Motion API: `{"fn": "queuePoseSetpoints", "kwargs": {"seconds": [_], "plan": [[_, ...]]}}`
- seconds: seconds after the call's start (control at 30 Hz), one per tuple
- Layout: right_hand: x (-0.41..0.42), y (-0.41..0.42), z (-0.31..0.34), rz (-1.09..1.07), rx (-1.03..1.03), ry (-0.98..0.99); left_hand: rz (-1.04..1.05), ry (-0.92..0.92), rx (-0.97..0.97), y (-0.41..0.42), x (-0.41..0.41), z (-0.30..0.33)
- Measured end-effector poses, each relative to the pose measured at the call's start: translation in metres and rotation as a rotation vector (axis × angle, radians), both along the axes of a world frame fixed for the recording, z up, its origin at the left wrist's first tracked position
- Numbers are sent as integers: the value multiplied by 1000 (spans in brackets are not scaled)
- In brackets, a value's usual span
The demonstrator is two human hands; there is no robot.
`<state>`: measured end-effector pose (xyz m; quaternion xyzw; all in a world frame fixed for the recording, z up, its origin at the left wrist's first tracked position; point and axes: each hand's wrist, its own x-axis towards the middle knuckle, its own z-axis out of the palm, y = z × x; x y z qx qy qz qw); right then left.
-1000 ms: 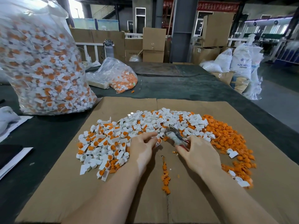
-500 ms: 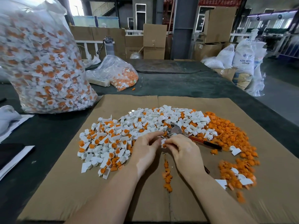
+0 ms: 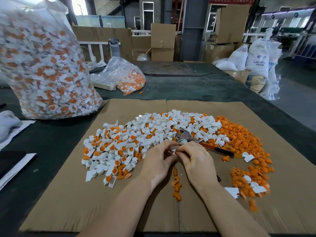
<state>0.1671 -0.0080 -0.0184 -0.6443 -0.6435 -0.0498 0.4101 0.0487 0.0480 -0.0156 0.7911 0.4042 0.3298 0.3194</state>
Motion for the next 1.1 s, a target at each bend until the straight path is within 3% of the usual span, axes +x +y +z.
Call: {"fn": "queuePoseSetpoints", "kwargs": {"seconds": [0.13, 0.3, 0.47, 0.57, 0.67, 0.77, 0.87, 0.97, 1.1], "plan": [[0, -2, 1, -16, 76, 14, 101, 6, 68, 2, -3, 0], [1, -1, -1, -37, 77, 33, 417, 27, 177, 29, -34, 13], [1, 0, -2, -47, 65, 32, 652, 406, 284, 51, -69, 18], [1, 1, -3, -49, 66, 35, 663, 534, 263, 52, -71, 17], [1, 1, -3, -53, 66, 25, 648, 431, 343, 46, -61, 16], [1, 2, -4, -51, 64, 14, 384, 252, 351, 36, -40, 16], [5, 1, -1, -90, 61, -15, 179, 305, 292, 26, -16, 7], [18, -1, 5, -289, 22, -98, 145, 412, 284, 24, 0, -6], [42, -11, 21, -633, -268, -191, 155, 467, 259, 28, 7, -10]]}}
